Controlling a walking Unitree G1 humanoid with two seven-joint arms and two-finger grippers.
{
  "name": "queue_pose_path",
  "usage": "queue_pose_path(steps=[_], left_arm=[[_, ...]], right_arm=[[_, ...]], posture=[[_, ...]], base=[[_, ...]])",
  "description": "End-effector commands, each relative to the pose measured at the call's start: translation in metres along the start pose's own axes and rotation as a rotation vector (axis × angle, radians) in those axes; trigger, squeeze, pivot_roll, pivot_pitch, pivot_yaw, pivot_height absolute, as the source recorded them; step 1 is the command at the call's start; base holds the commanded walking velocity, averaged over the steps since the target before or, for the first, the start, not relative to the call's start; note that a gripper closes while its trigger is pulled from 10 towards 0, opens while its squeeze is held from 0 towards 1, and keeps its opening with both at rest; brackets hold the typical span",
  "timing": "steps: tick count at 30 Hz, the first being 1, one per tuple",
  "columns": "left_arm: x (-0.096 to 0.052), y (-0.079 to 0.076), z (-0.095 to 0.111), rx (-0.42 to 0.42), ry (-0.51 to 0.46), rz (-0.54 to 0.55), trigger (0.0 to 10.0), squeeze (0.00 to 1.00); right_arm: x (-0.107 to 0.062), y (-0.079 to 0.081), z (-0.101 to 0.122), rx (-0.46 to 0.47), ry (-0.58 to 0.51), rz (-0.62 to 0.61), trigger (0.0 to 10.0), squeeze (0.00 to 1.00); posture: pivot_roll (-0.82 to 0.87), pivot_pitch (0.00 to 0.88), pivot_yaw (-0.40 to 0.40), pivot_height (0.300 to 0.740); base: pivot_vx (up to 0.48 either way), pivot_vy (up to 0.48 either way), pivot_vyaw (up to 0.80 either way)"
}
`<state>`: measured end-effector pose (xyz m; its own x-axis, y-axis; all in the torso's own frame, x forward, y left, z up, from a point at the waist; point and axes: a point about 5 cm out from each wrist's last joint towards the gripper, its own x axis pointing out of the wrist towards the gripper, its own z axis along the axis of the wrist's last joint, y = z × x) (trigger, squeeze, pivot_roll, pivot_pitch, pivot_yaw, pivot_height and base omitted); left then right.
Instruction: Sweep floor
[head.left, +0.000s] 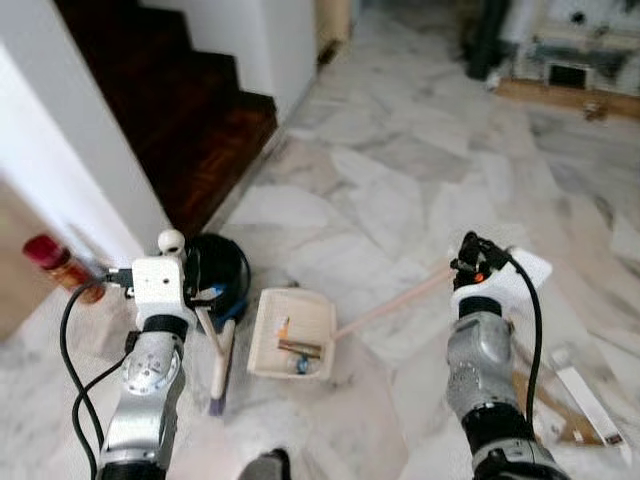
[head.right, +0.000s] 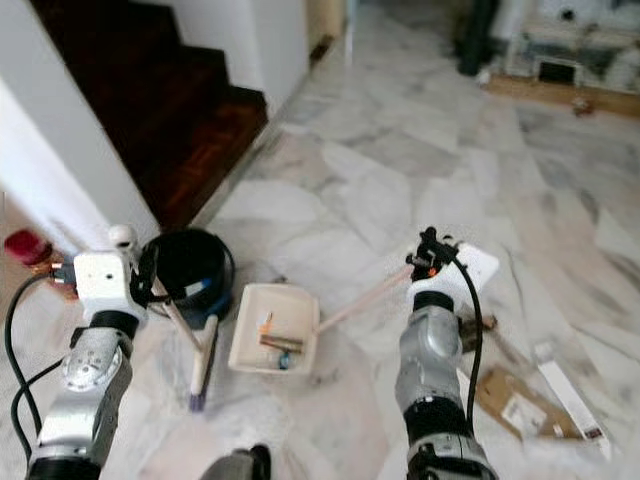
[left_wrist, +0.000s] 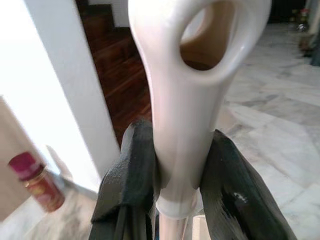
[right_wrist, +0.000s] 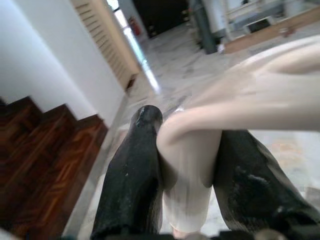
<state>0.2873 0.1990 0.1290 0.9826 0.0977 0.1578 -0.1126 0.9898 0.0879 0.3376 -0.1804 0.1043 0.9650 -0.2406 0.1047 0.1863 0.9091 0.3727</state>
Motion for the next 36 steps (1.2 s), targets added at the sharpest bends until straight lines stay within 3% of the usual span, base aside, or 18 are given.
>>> queue_pose_path(steps=[1,10,16,30,36], left_arm=[[-0.0002,0.0018,0.0078,0.023,-0.038,-0.003,10.0,0.00],[-0.0041,0.0072,0.0052,0.030,-0.027,0.021,10.0,0.00],[-0.0047,0.0063,0.0049,0.029,-0.023,0.025,10.0,0.00],[-0.0068,0.0077,0.0041,0.028,-0.017,0.027,10.0,0.00],[-0.0079,0.0076,0.0035,0.032,-0.015,0.024,10.0,0.00]], right_arm=[[0.0052,0.0024,0.0137,0.031,-0.060,0.003,10.0,0.00],[0.0078,0.0067,0.0167,0.013,-0.060,0.031,10.0,0.00],[0.0092,0.0089,0.0185,0.000,-0.062,0.042,10.0,0.00],[0.0095,0.0104,0.0182,0.008,-0.053,0.048,10.0,0.00],[0.0095,0.0116,0.0190,0.001,-0.059,0.051,10.0,0.00]], posture=[[0.11,0.109,-0.004,0.740],[0.11,0.123,-0.014,0.740],[0.11,0.130,-0.019,0.740],[0.12,0.136,-0.018,0.740],[0.12,0.138,-0.019,0.740]], base=[[0.000,0.000,0.00],[0.000,0.000,0.00],[0.000,0.000,0.73],[0.000,0.000,0.00],[0.000,0.000,0.80]])
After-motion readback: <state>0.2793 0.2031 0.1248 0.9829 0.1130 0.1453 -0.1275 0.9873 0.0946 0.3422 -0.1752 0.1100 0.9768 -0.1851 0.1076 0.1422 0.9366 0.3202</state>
